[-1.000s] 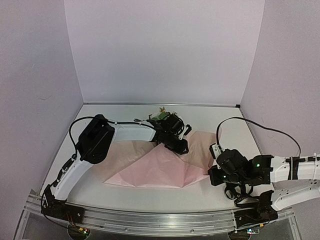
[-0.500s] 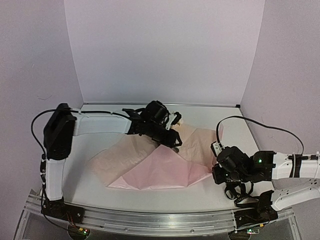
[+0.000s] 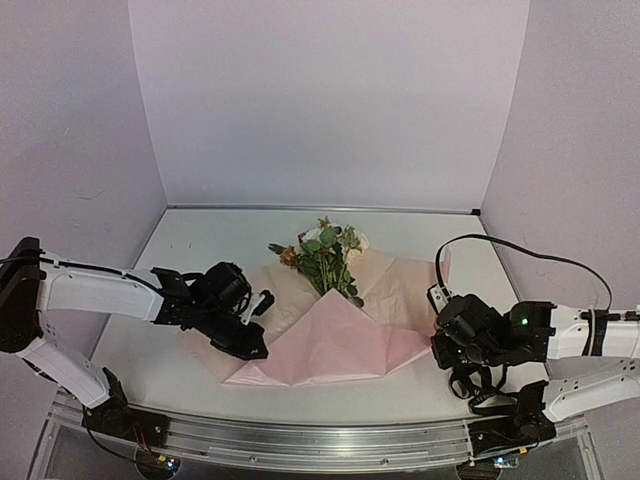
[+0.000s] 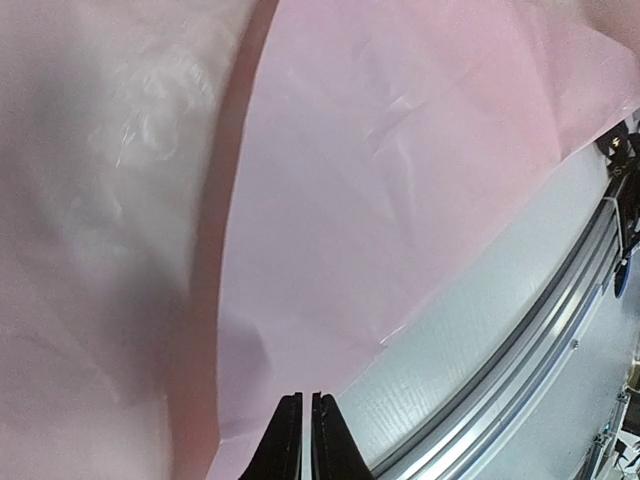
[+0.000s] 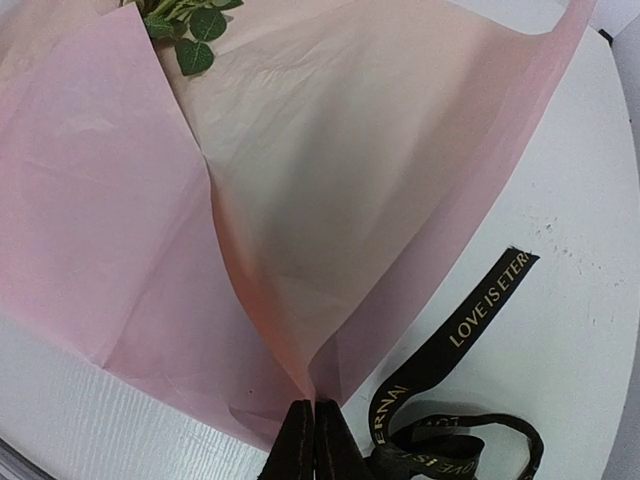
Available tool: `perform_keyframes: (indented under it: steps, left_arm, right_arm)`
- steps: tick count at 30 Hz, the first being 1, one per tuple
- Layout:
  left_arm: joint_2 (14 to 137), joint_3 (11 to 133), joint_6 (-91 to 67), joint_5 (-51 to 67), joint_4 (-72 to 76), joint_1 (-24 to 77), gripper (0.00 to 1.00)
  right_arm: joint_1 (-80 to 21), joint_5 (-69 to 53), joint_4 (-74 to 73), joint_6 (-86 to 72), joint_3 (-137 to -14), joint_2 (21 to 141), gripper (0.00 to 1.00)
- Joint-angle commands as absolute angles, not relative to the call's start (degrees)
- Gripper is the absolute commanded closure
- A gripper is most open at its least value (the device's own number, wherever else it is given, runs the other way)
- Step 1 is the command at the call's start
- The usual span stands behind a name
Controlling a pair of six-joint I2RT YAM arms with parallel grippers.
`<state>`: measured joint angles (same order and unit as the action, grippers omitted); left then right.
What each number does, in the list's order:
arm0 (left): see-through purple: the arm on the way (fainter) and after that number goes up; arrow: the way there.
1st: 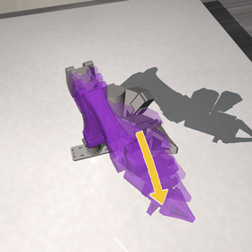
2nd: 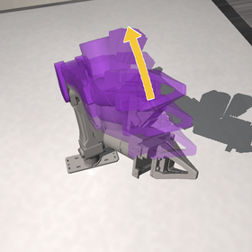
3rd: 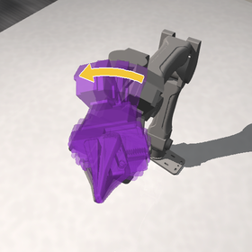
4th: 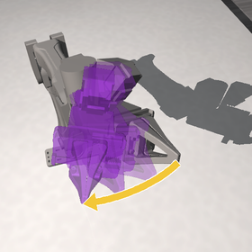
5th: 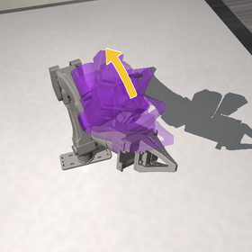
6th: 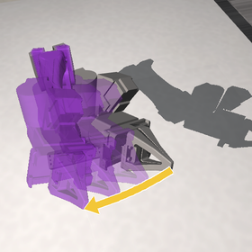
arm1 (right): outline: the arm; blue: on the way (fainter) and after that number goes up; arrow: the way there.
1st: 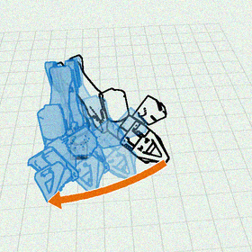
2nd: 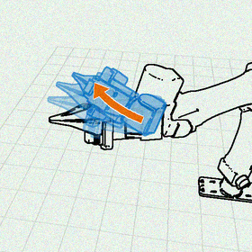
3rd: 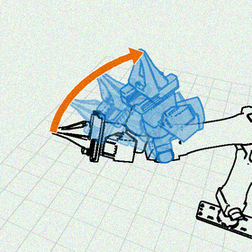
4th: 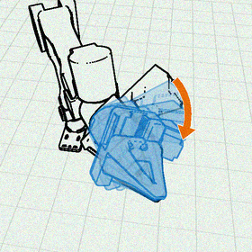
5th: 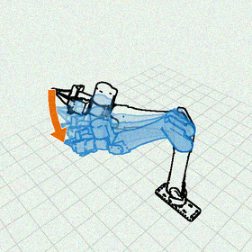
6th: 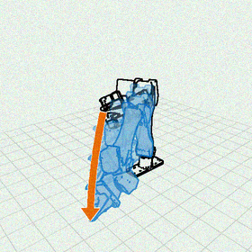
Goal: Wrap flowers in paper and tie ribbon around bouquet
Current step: Fold the one-fourth-folded wrapping paper at the center of the board.
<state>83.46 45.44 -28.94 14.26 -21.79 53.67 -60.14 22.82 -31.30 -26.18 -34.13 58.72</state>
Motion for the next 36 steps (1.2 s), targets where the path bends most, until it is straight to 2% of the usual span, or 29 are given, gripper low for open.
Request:
perform_keyframes:
  steps: [1, 11, 18, 36]
  left_arm:
    - [82.27, 43.12, -31.11, 13.77, -19.81, 54.02, 0.97]
    - [90.44, 42.35, -30.11, 12.96, -15.62, 54.58, 1.0]
    - [90.62, 41.77, -30.41, 12.09, -15.27, 54.58, 1.0]
    - [87.06, 41.51, -30.41, 11.18, -16.04, 54.49, 1.0]
  right_arm:
    - [-60.13, 24.61, -32.61, -25.46, -36.25, 57.99, 1.0]
    - [-60.27, 20.39, -32.16, -24.09, -39.26, 59.11, 1.0]
    - [-61.57, 15.3, -28.28, -23.79, -42.68, 61.5, 1.0]
    - [-62.7, -0.97, -8.5, -30.56, -56.98, 90.99, 1.0]
